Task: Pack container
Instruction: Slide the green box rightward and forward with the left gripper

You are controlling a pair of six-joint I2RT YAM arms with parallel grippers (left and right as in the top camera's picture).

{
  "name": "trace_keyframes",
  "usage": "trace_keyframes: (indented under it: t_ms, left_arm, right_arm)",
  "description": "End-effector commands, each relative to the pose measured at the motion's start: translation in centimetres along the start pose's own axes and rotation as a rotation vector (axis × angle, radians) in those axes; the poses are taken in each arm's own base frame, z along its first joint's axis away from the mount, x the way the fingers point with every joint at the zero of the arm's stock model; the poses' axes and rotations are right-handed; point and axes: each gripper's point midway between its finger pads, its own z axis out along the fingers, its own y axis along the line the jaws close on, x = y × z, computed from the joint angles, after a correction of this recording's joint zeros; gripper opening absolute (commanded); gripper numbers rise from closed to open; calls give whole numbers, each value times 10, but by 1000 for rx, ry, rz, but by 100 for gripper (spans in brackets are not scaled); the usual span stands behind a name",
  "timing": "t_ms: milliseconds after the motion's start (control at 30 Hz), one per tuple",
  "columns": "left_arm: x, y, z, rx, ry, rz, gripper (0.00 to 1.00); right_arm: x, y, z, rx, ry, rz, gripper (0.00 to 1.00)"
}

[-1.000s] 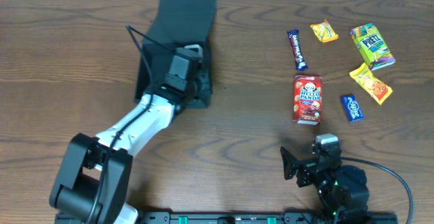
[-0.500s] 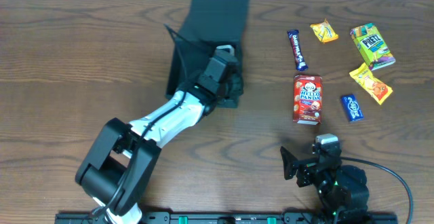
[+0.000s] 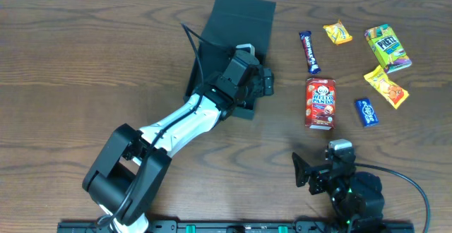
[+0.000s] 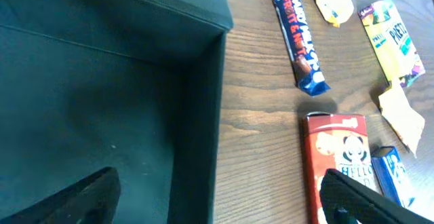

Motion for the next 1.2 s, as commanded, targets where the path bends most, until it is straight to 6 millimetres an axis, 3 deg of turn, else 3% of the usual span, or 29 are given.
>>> trace_keyframes:
  t_ms: [0, 167, 233, 300, 433, 500, 633, 800, 900, 1033, 1167]
  left_arm:
    - [-39, -1, -25, -42, -111, 81, 95]
    - [-90, 17, -88, -224, -292, 225, 95]
    - [-105, 34, -118, -328, -338, 275, 95]
    - [-110, 51, -130, -386, -327, 303, 95]
    - [-105, 99, -136, -502, -227, 313, 95]
    - [-100, 115, -133, -512, -169, 330, 96]
    - [-84, 126, -111, -414, -36, 394, 100]
    - [-64, 145, -86, -420, 64, 383, 100]
    - [-49, 146, -70, -373, 126, 405, 93]
    - [-35, 162, -55, -394, 182, 388, 88]
    - [-25, 175, -44, -410, 222, 353, 68]
  right_arm:
    - [1, 2, 0, -10, 0, -16, 99]
    - [1, 2, 0, -10, 0, -16, 99]
    - [1, 2, 0, -10, 0, -16, 99]
    - [1, 2, 0, -10, 0, -16, 99]
    - [1, 2, 0, -10, 0, -16, 99]
    - [1, 2, 0, -10, 0, -16, 99]
    - [1, 2, 0, -10, 0, -16, 99]
    - [1, 2, 0, -10, 0, -16, 99]
    - [1, 2, 0, -10, 0, -16, 99]
    - [1, 2, 0, -10, 0, -16, 99]
    - [1, 2, 0, -10, 0, -16, 99]
